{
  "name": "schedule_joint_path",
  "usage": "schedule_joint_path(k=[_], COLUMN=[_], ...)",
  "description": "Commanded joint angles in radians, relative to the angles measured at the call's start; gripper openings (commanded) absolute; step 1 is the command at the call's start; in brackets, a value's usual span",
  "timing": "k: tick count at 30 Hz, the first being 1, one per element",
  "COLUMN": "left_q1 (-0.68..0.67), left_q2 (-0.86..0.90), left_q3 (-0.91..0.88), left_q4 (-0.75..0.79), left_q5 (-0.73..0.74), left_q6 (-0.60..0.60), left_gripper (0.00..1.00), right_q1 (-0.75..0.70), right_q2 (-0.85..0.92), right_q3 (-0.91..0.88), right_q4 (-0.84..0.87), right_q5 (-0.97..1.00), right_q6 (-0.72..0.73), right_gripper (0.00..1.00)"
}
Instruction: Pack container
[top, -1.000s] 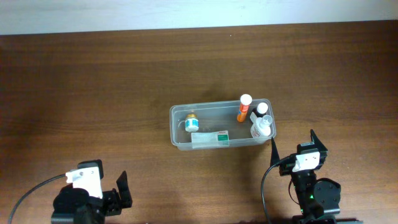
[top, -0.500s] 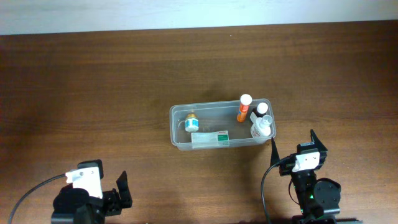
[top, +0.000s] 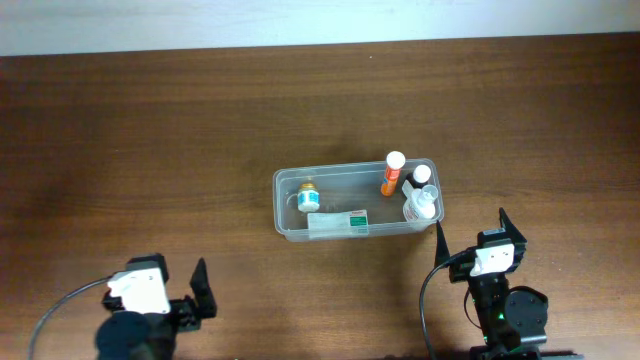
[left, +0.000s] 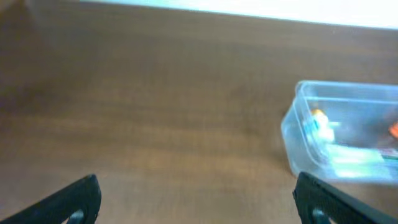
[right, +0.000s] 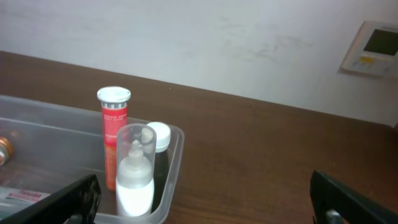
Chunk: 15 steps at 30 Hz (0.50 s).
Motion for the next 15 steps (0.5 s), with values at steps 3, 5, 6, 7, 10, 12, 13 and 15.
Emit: schedule_joint_path(k=[3,5,6,7,10,12,13,15], left_q1=[0.005,0.005,0.005,0.005,0.003,0.003,0.004,0.003], left_q2=[-0.143,-0.176,-0.189,-0.188,-0.188,-0.188,-0.188,-0.188], left_q3=[-0.325,-0.427,-0.474,-0.518,-0.577,-0.576,-0.576,-0.576], left_q4=[0.319,0.495,0.582,0.666,0.791,0.795,0.795,0.795], left_q5=[0.011,0.012,0.012,0.013,0.046,0.046,0.046,0.046], left_q6=[-0.008,-0.009,-0.009,-0.009,-0.009,-0.009,-0.009,-0.009], left_gripper=[0.99,0.99,0.99,0.99,0.99,1.00,0.99,1.00], right_q1=[0.001,0.001,0.001,0.001,0.001,0.001,0.001,0.001], right_q2=[-0.002,-0.002,-0.002,-0.002,-0.002,-0.002,-0.002,-0.002], right_q3=[-0.005,-0.005,-0.005,-0.005,-0.005,-0.005,-0.005,-0.005], right_q4=[-0.005,-0.005,-0.005,-0.005,-0.005,-0.005,-0.005,-0.005], right_q5=[0.002,0.002,0.002,0.002,0.002,0.002,0.002,0.002], right_q6=[0.001,0.001,0.001,0.001,0.001,0.001,0.001,0.001], right_gripper=[0.98,0.99,0.98,0.98,0.98,0.98,0.98,0.98])
